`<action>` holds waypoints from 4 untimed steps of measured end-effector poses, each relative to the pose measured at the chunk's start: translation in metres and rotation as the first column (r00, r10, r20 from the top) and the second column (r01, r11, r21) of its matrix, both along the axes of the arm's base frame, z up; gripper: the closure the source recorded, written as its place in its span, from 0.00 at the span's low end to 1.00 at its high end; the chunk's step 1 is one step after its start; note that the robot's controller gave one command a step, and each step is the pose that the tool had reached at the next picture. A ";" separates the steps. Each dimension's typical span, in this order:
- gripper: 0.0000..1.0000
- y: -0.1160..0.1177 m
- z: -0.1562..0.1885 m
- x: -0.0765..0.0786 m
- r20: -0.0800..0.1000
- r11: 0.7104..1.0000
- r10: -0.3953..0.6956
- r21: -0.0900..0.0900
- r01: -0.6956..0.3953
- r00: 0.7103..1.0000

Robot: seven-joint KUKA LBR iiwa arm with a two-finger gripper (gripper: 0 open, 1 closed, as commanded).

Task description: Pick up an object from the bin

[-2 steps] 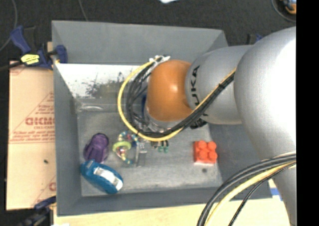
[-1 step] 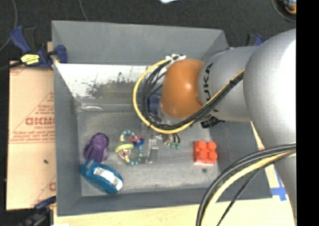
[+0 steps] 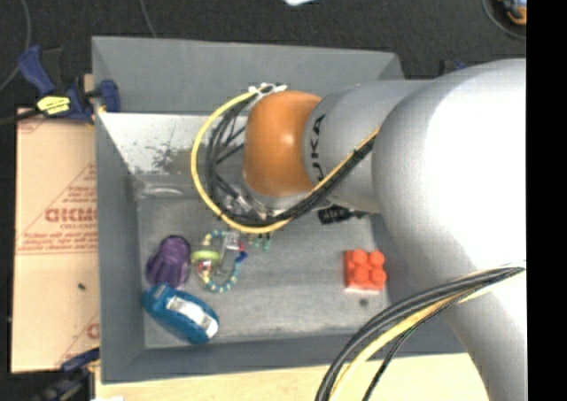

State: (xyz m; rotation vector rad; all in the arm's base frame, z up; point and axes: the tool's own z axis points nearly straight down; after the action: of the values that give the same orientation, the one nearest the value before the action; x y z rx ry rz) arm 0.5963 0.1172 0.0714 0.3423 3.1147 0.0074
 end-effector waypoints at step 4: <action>1.00 -0.054 0.098 -0.002 0.002 0.993 0.119 -0.005 -0.119 0.993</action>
Offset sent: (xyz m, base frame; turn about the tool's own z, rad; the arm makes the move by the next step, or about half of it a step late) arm 0.0000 0.0000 0.0000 0.0000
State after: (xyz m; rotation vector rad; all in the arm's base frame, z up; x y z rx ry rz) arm 0.5939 0.0627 0.1695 0.1562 3.1266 0.0007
